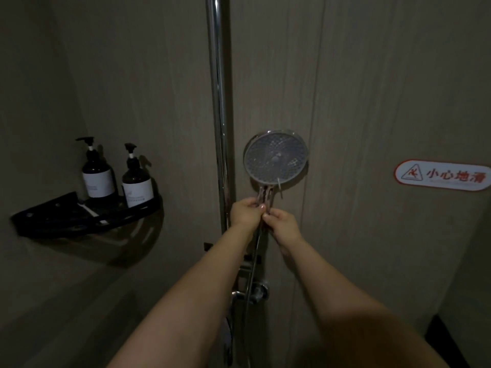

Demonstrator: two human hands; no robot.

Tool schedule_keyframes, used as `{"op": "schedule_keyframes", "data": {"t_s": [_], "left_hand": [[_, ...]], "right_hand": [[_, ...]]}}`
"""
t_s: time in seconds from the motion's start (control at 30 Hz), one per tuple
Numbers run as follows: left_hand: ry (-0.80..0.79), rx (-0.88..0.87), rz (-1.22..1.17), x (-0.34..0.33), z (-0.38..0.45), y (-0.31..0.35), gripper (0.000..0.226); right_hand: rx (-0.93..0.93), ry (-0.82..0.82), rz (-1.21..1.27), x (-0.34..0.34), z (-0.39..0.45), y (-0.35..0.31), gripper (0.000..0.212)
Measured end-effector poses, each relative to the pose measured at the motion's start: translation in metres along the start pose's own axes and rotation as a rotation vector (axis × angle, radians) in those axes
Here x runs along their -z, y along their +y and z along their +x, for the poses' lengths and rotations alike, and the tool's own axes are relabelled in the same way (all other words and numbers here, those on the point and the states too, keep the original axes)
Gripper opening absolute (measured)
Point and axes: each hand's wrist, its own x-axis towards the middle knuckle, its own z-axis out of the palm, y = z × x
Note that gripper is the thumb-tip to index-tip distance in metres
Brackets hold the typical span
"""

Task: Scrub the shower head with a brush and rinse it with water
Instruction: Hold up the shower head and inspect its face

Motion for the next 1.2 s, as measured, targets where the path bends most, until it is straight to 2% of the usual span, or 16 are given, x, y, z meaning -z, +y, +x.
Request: {"op": "schedule_keyframes", "data": {"t_s": [0.27,0.5,0.67,0.77,0.83,1.0,1.2], "left_hand": [[-0.074,-0.03,-0.079,-0.022,-0.029,0.041,0.033],[-0.191,-0.057,-0.013,-0.007,-0.05,0.075,0.032],[-0.109,-0.128,-0.116,0.031,-0.06,0.096,0.028],[-0.042,-0.131,-0.284,0.06,-0.069,0.108,0.027],[0.011,-0.134,-0.33,0.083,-0.074,0.115,0.028],[0.102,-0.164,-0.381,0.144,-0.082,0.124,0.026],[0.048,-0.197,-0.375,0.202,-0.094,0.129,0.019]], "right_hand": [[-0.004,0.008,-0.076,0.031,-0.019,-0.049,0.025],[0.02,-0.091,-0.097,0.019,-0.053,-0.092,0.024],[0.021,-0.162,-0.093,-0.019,-0.072,-0.102,0.021],[0.033,-0.255,-0.025,-0.044,-0.081,-0.108,0.013],[-0.017,-0.346,-0.071,-0.06,-0.088,-0.109,0.01],[-0.21,-0.573,-0.113,-0.1,-0.108,-0.099,0.02],[-0.285,-0.772,0.0,-0.143,-0.12,-0.103,0.023]]}}
